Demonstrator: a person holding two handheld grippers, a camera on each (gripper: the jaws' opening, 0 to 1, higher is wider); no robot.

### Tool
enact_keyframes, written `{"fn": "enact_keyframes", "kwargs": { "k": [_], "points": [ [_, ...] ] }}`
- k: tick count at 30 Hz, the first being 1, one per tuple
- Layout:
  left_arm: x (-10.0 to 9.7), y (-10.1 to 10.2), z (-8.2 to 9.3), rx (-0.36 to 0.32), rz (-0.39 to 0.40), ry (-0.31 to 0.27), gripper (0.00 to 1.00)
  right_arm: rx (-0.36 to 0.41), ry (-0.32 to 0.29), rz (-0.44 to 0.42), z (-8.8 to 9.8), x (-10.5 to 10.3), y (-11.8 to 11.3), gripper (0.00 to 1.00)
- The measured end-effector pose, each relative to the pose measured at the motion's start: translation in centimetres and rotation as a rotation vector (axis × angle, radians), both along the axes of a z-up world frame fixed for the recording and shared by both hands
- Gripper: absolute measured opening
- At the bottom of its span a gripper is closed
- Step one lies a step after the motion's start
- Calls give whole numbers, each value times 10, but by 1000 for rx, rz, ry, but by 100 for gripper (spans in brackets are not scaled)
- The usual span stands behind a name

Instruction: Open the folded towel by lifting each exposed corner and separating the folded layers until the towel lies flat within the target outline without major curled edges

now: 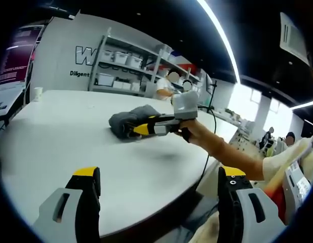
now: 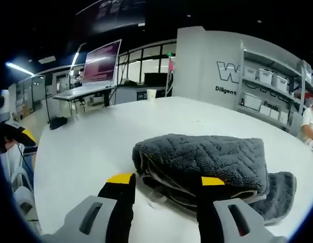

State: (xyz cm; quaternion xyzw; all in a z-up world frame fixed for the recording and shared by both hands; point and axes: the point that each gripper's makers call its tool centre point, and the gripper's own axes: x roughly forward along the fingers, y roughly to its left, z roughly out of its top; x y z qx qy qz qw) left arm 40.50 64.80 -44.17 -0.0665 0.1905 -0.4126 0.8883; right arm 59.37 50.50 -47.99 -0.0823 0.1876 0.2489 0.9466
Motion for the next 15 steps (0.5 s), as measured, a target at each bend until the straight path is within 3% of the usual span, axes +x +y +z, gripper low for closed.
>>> {"fn": "enact_keyframes", "kwargs": {
  "k": [4, 9, 13, 15],
  "points": [
    [2, 2, -2, 14, 14, 0, 95, 28, -19, 4, 14, -12, -9, 53],
    [5, 0, -5, 30, 21, 7, 96, 39, -17, -7, 28, -27, -29, 80],
    [6, -4, -4, 21, 13, 6, 96, 59, -55, -27, 44, -39, -50, 89],
    [5, -6, -3, 21, 7, 6, 96, 68, -68, -42, 49, -44, -62, 98]
  ]
}}
